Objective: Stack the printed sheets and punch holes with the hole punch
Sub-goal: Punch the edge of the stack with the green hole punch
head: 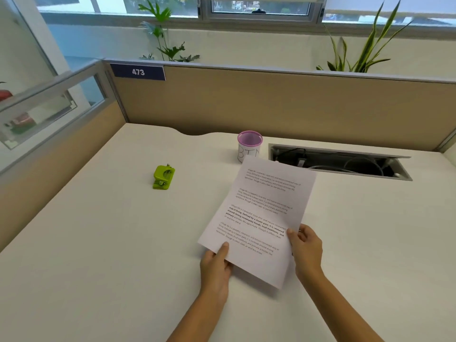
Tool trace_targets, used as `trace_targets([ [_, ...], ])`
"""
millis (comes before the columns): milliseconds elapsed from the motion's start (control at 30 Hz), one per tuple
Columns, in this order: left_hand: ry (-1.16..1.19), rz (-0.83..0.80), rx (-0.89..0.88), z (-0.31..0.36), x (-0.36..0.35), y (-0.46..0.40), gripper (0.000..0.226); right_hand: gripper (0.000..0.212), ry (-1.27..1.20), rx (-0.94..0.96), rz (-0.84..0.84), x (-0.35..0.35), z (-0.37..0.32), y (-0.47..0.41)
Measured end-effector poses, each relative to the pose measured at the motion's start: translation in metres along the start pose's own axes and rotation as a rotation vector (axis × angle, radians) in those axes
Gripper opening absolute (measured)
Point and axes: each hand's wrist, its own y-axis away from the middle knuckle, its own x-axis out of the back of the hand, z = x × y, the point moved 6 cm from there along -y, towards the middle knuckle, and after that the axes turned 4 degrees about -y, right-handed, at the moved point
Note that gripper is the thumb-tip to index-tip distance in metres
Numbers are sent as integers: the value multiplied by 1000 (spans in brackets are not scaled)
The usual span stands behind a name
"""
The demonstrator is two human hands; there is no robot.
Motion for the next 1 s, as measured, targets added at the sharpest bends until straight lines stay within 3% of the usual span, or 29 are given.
trace_targets([
  [333, -81, 157, -188, 94, 77, -63, 32, 11, 28, -24, 44, -11, 14, 3],
  [567, -370, 326, -343, 201, 117, -144, 37, 9, 46, -70, 114, -51, 32, 35],
  [700, -691, 278, -338, 242, 116, -191, 36, 9, 44, -81, 143, -71, 43, 54],
  [867, -991, 108, -180, 268, 86, -233, 49, 9, 94, -68, 164, -95, 49, 71],
  [1000, -1248, 33, -186, 275, 68, -247, 47, 7, 128, -32, 181, -109, 53, 82],
])
